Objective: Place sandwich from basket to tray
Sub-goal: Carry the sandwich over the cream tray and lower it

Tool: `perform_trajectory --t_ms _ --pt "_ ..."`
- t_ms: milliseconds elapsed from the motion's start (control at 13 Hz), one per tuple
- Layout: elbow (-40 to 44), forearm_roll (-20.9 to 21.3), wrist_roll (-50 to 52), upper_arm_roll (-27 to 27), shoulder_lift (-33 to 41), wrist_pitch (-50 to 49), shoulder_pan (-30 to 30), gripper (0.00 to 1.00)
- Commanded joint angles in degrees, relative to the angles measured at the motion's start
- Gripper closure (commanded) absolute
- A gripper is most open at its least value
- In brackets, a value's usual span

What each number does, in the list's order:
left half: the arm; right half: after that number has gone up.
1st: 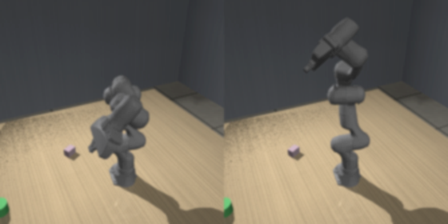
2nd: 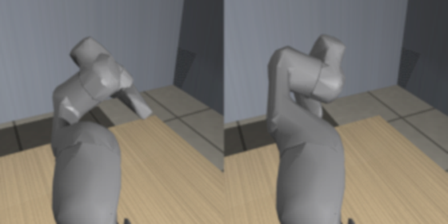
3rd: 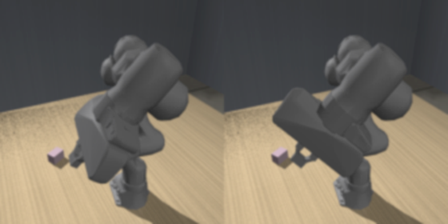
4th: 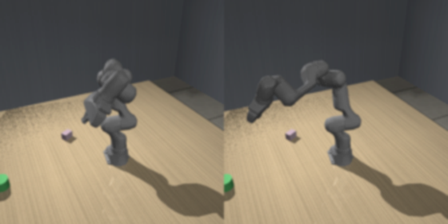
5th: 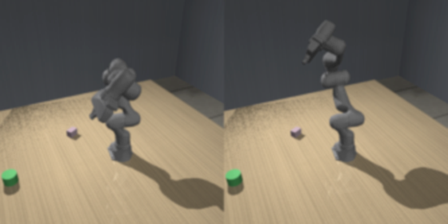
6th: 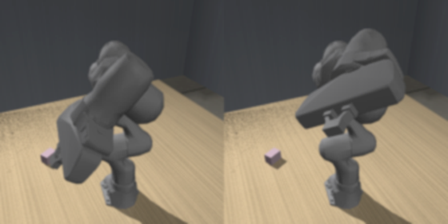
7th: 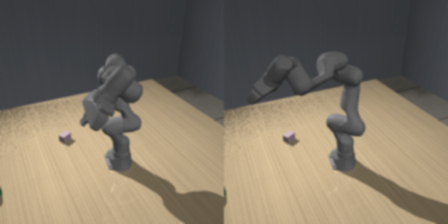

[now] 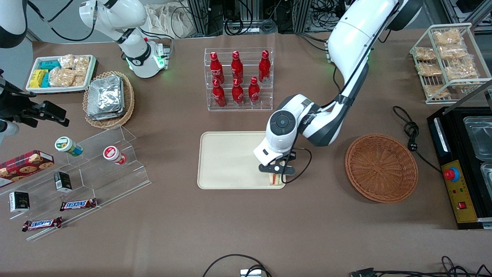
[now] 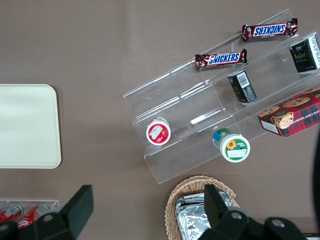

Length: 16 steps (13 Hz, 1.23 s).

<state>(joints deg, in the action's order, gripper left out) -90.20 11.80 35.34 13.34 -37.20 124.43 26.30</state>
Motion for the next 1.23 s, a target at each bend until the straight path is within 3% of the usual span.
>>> perform_trajectory --t_ms 0,538,615,692,769,846,1154 --pt "-0.6 2.1 4.0 -0.1 -0.4 1.7 1.5 1.00" --pt "-0.8 2.4 5.2 -0.1 -2.1 3.2 2.1 0.99" --pt "-0.8 2.4 5.3 -0.1 -2.1 3.2 2.1 0.85" --pt "-0.8 2.4 5.3 -0.1 -2.1 3.2 2.1 0.61" --pt "-0.8 2.4 5.5 -0.1 -2.1 3.2 2.1 0.17" --pt "-0.8 2.4 5.7 -0.2 -2.1 3.3 2.1 0.00" --pt "-0.8 2.3 5.8 -0.3 -1.8 3.3 2.1 0.00"
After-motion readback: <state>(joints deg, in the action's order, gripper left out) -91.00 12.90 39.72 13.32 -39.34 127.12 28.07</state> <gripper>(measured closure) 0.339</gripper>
